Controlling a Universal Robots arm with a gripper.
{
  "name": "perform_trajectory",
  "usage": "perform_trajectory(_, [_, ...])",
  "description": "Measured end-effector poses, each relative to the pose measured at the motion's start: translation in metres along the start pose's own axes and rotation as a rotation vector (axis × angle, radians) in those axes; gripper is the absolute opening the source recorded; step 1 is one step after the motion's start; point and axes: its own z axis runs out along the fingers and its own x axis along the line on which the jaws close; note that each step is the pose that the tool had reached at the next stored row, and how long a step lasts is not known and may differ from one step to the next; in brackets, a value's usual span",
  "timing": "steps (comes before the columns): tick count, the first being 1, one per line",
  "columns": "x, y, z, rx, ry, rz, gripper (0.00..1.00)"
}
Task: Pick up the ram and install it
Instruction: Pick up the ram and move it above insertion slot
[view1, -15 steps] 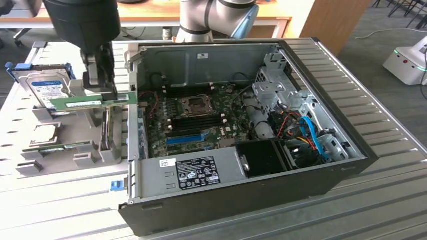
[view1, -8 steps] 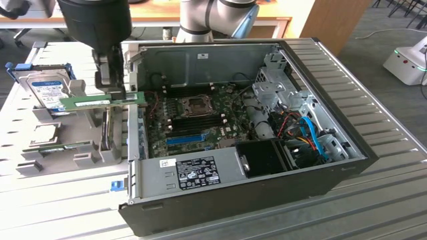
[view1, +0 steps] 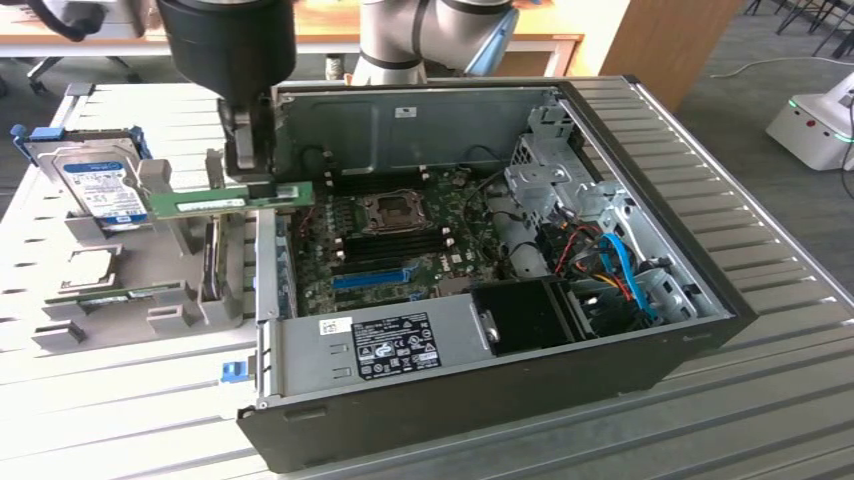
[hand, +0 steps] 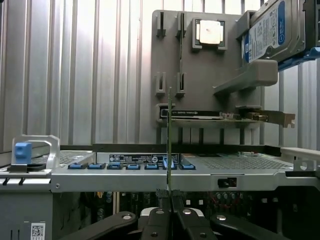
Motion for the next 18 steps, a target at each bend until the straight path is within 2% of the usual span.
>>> perform_trajectory(12, [0.001, -0.0329, -0.0013, -0.0005, -0.0092, -0.006, 0.13])
perform_trajectory(18, [0.001, -0.0477, -0.0018, -0.0008, -0.0119, -0.011, 0.13])
